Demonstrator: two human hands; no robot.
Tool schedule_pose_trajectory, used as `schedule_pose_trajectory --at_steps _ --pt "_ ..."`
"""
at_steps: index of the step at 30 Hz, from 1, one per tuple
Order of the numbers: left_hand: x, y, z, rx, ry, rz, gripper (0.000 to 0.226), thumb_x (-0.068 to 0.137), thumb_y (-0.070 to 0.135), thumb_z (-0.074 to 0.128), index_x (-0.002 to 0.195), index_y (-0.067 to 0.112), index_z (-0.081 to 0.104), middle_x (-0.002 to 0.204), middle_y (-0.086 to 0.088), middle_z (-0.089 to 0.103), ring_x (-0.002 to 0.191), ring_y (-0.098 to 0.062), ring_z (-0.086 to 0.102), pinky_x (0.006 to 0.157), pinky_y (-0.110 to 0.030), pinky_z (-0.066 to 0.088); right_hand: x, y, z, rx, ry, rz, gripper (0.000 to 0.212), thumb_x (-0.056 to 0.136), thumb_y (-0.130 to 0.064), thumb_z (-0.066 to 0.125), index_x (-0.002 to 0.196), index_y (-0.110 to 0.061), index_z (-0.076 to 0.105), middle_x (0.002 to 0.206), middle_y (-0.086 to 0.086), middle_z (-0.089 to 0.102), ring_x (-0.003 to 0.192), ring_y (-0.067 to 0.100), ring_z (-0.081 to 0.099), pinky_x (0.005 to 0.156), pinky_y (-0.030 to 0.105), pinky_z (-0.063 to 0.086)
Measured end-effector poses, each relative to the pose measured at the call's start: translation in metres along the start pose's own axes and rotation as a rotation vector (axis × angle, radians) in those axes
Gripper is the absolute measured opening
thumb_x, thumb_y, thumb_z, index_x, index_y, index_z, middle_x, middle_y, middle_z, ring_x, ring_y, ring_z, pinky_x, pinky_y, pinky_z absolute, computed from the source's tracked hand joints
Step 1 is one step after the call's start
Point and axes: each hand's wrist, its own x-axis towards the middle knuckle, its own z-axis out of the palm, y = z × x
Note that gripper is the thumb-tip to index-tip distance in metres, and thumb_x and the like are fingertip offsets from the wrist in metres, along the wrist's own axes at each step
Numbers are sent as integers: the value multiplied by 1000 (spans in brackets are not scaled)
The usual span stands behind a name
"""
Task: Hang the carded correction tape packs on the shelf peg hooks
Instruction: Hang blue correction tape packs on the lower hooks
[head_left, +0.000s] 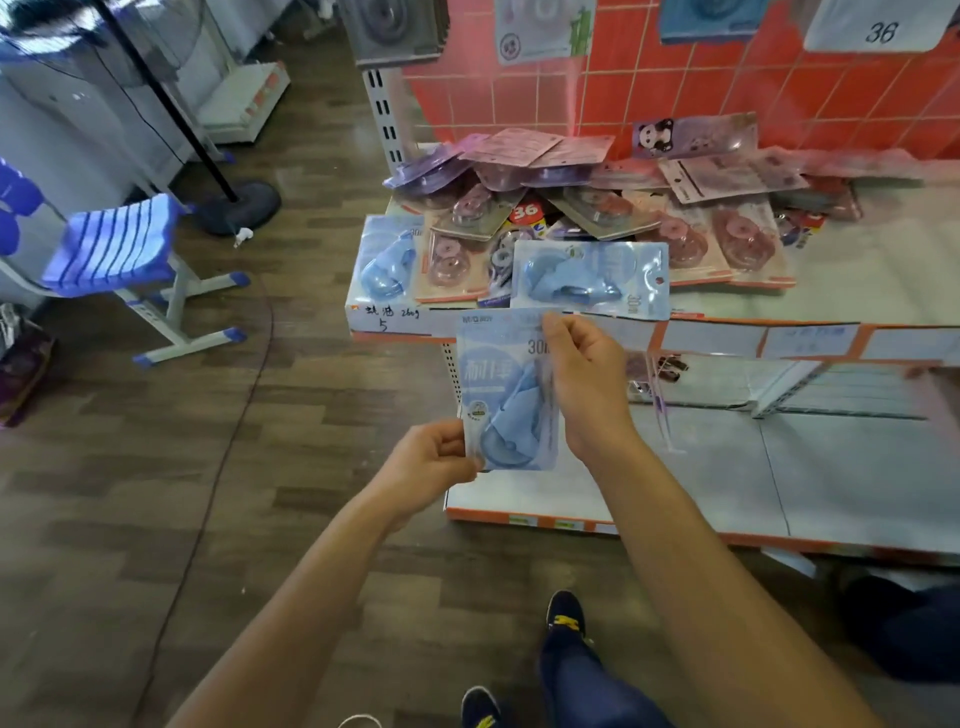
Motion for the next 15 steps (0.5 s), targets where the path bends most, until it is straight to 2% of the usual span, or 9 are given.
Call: schedule_pose_trajectory --at_steps 2,4,7,9,13,15 --pt "-7 -23 -5 10 -3 -18 34 82 -13 62 96 17 69 97 -3 74 89 -13 69 83 -31 56 -17 18 5 -30 10 26 25 96 -33 52 83 -13 61 82 2 64 78 14 61 76 42 54" --pt "-10 -48 -9 30 -14 -28 31 82 -10 65 95 17 69 93 2 75 85 -9 70 77 -27 56 -28 41 8 -76 12 46 26 97 -33 51 87 -12 61 84 0 65 80 12 63 78 41 56" --pt "-6 -86 -14 81 -37 -45 29 80 -8 67 103 11 70 96 2 74 85 -4 69 74 -18 52 -32 79 9 -111 35 66 28 96 -32 53 88 -8 63 91 9 68 88 24 65 82 51 55" --pt "4 -109 -17 138 -61 -48 30 80 -6 68 104 12 71 99 1 74 89 -6 69 78 -20 53 -27 107 10 -113 57 92 23 95 -31 54 87 -13 65 93 9 69 92 26 66 83 49 55" --pt "47 -159 -18 211 -40 -52 31 79 -3 68 88 27 70 91 6 74 87 -8 69 79 -24 55 1 165 16 -143 48 82 24 96 -31 54 78 -18 62 82 1 67 80 15 63 68 36 54" --pt "72 -189 -17 218 -22 -55 32 78 -2 70 84 30 69 89 9 74 87 -8 69 81 -28 56 18 196 19 -192 50 64 23 96 -32 52 78 -20 60 81 -3 65 79 12 63 67 32 53"
